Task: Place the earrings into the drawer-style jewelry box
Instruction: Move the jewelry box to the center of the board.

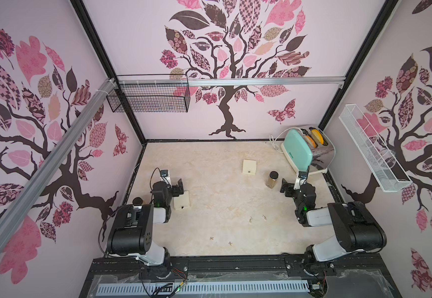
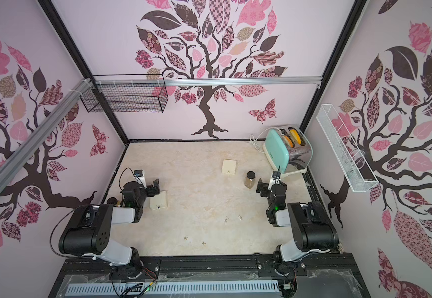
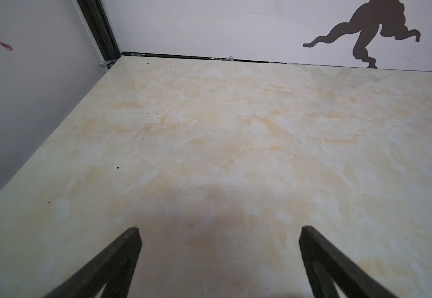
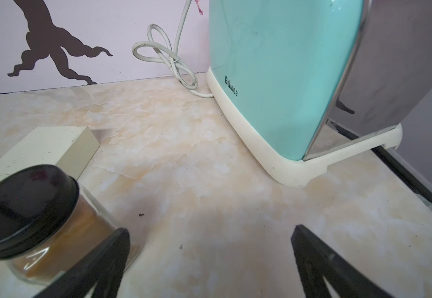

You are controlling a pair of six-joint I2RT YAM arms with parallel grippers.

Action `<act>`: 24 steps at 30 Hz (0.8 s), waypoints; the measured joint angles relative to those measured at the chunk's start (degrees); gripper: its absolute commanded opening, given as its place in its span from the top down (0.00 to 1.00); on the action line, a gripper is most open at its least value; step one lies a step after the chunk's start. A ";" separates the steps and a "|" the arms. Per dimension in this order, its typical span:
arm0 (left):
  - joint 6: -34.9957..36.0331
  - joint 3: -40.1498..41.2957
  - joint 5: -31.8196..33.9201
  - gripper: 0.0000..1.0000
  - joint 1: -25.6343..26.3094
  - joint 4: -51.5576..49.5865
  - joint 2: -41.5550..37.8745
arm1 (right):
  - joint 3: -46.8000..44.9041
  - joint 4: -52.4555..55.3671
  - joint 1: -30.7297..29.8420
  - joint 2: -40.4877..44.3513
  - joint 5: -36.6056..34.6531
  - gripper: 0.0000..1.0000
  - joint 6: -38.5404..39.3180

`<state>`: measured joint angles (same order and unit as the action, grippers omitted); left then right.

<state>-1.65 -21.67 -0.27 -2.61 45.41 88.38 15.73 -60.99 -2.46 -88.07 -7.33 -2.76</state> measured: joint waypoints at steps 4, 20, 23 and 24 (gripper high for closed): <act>0.00 -0.09 0.00 0.02 -0.04 0.94 0.07 | 0.00 -1.01 -0.07 0.00 -0.15 0.01 0.04; -0.09 -0.09 0.00 0.02 -0.04 1.70 0.09 | 0.00 -1.55 -0.09 0.00 -0.63 0.00 0.20; -0.13 -0.09 0.13 0.02 -0.04 1.81 0.04 | 0.13 0.20 -2.14 2.32 -6.32 0.00 0.20; -0.17 -0.24 0.55 0.02 -0.02 0.87 -0.55 | 0.59 3.98 -3.34 5.70 -8.13 0.00 0.11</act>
<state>-1.83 -21.91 0.27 -2.63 46.28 87.83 16.32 -57.01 -5.80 -82.37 -15.46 -2.66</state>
